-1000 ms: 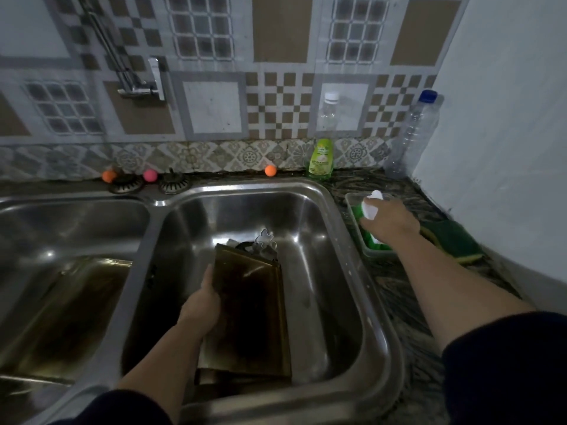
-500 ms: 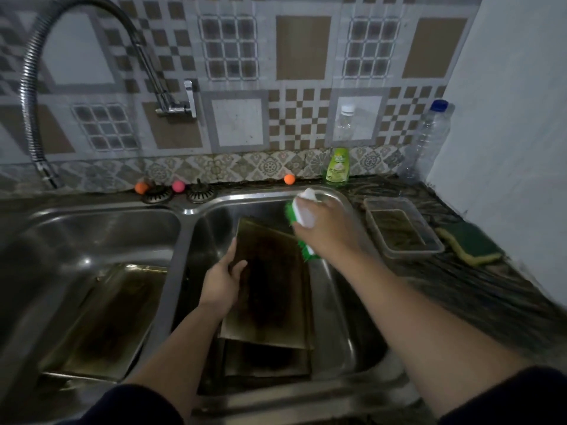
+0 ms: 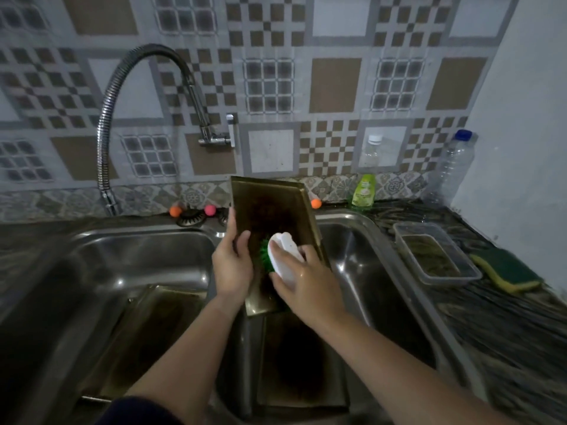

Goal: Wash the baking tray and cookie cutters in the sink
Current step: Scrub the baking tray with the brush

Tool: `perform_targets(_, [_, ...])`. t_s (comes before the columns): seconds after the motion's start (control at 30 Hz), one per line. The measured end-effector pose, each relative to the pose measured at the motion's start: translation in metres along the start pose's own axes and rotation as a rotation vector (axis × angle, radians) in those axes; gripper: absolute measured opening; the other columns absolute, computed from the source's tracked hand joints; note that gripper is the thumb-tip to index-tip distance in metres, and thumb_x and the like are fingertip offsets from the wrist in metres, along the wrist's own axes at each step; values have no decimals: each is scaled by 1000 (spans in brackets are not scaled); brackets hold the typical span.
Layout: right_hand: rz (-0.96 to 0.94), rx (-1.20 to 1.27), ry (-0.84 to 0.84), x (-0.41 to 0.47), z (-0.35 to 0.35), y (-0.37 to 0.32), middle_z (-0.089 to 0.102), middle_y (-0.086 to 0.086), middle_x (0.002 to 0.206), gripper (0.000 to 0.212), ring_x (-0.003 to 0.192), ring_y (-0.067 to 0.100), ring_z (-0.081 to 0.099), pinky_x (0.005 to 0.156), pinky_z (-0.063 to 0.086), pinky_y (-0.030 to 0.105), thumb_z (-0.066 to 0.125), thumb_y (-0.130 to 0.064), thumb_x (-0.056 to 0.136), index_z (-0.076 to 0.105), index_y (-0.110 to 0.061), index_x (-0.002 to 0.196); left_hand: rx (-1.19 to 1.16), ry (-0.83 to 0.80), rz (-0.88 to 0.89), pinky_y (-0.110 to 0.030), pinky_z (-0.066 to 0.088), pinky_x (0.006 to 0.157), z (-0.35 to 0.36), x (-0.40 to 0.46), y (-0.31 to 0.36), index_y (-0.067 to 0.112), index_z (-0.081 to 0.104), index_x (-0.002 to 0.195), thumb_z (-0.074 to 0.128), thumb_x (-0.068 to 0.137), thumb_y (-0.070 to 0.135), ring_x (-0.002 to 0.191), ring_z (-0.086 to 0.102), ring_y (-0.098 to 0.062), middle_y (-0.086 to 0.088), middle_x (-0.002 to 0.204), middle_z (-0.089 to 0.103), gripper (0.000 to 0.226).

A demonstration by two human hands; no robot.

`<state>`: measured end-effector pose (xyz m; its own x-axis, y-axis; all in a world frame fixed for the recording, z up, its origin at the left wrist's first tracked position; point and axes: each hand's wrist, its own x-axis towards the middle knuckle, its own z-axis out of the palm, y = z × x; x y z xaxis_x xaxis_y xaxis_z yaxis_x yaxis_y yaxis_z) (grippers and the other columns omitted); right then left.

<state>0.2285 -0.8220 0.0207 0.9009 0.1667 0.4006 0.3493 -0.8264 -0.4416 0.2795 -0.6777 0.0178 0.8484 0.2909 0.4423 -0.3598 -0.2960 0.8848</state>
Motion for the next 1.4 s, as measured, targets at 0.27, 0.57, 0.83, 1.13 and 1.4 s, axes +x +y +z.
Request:
perform_targets(0.27, [119,3,134,93,-32,1,48,7,120,54,101,23,56,79,49,32,47,-48,94,31,-42,145,-135,-116,116,-7,33,104,11,6,32,22,28,147,42,99,0,126,39,15,28,137,41,55])
perform_targets(0.57, [175,15,189,78,-43,44,48,11,128,53,109,27,55,86,52,37,49,-45,94,33,-41,145,-62,-124,189,-6,32,103,11,-2,32,17,29,148,44,97,0,124,37,20,27,136,41,56])
perform_targets(0.83, [-135,48,112,33,-36,26,47,2,122,54,103,21,54,77,49,29,54,-42,92,36,-44,143,-137,-82,131,-18,37,107,18,0,41,16,29,148,42,99,3,128,43,6,14,141,46,53])
perform_targets(1.13, [227,417,267,87,-107,56,45,-2,144,59,124,19,49,91,44,26,54,-52,90,38,-35,144,128,32,245,-40,53,78,36,-25,59,31,32,146,44,100,16,95,65,-27,-19,109,68,49])
perform_targets(1.4, [370,353,188,98,-147,13,36,6,151,93,133,28,41,97,40,38,56,-76,73,26,-31,149,731,23,508,-22,27,41,72,-55,83,27,33,147,43,97,31,50,54,-20,3,92,62,51])
